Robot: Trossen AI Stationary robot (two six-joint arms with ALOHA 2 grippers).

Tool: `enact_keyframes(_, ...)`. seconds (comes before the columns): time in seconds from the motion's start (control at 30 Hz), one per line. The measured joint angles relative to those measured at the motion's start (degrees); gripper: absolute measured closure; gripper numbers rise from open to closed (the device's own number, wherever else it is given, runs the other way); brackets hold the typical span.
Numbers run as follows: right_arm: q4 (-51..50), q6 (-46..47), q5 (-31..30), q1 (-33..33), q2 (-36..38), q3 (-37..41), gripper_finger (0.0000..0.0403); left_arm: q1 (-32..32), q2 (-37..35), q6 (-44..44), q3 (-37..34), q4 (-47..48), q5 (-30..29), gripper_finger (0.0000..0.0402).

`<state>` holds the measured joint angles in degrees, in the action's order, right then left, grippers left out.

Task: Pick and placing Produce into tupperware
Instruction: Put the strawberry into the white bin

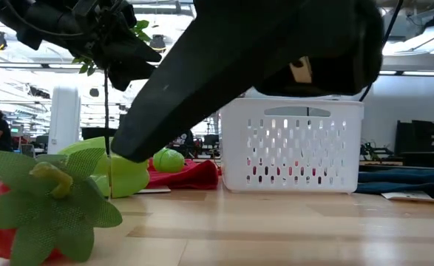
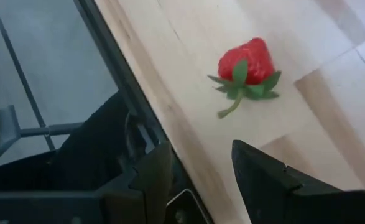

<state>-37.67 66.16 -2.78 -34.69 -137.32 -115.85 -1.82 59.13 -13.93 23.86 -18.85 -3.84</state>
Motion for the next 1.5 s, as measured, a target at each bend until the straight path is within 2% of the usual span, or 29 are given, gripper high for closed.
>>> enact_keyframes(0.17,-0.02,-0.09,-1.76,0.55,0.0,0.0,0.0212,0.0,0.0,-0.02,-0.02,-0.33,-0.02,0.0205)
enact_keyframes(0.57,0.49,0.35,2.53,1.43,-2.4,0.04,0.0212,0.0,0.0,0.07,-0.02,-0.26,-0.02,0.0205)
enact_keyframes(1.17,2.48,-0.68,3.0,2.59,-2.34,0.02,0.0216,0.0,0.0,0.07,-0.02,-0.26,-0.02,0.0205)
enact_keyframes(1.33,2.01,-0.64,4.48,3.27,-2.34,0.02,0.0248,0.01,0.0,0.08,-0.02,-0.23,-0.02,0.0205)
enact_keyframes(1.5,1.6,-1.54,5.54,3.42,-2.34,0.02,0.0327,0.02,0.0,0.09,-0.02,-0.17,-0.02,0.0205)
